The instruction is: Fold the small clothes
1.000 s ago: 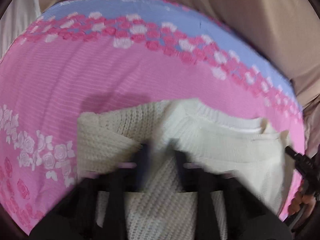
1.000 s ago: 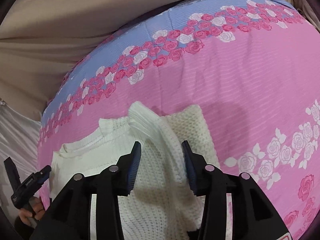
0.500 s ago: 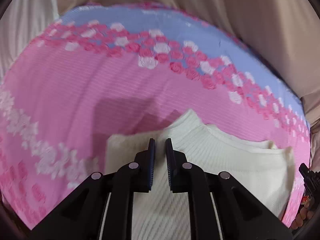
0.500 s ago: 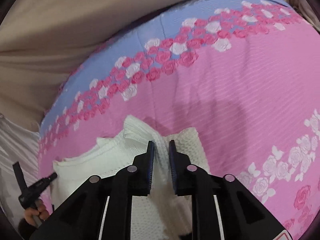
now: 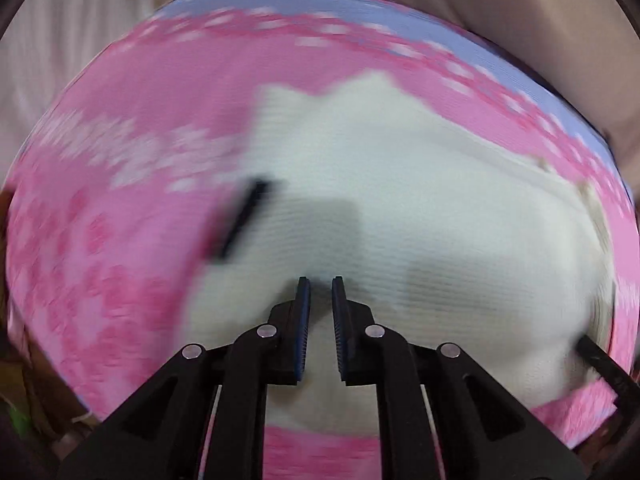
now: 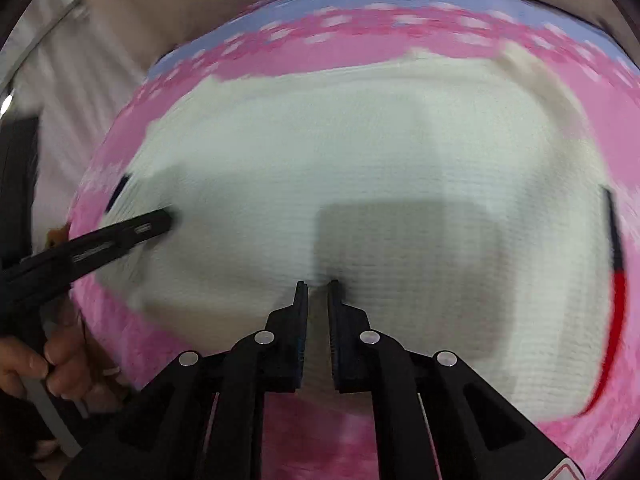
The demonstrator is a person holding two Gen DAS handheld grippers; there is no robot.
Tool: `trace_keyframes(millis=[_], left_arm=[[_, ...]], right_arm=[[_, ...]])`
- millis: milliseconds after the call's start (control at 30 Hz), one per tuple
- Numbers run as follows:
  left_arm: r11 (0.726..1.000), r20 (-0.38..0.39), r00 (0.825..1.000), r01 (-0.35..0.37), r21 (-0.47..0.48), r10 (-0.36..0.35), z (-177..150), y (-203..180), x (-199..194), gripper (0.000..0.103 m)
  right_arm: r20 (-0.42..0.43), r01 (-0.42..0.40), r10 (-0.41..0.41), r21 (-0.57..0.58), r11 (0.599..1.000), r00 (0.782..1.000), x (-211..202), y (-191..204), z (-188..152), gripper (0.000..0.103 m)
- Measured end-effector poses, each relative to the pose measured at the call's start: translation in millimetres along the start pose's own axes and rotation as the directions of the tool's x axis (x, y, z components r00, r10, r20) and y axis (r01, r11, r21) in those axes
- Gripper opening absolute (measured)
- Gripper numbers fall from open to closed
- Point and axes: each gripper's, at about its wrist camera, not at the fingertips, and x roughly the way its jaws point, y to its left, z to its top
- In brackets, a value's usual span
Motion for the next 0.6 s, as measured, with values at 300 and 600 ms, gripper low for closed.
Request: trace_keyframes(millis=[300, 600], left_arm=[[0.987, 0.046, 0.993, 0.116, -0.114, -0.111, -15, 27, -29, 0.049], [0.898, -0.02, 0.993, 0.1, -0.429, -0.12, -53, 74, -1, 0.083]], right_arm=[[0.11, 0.022, -0.07, 0.387, 0.922, 0.991, -63, -135, -44, 0.01], [0.141, -0.023, -0.056, 0.505, 0.863, 0.988, -51, -146, -66, 0.08]])
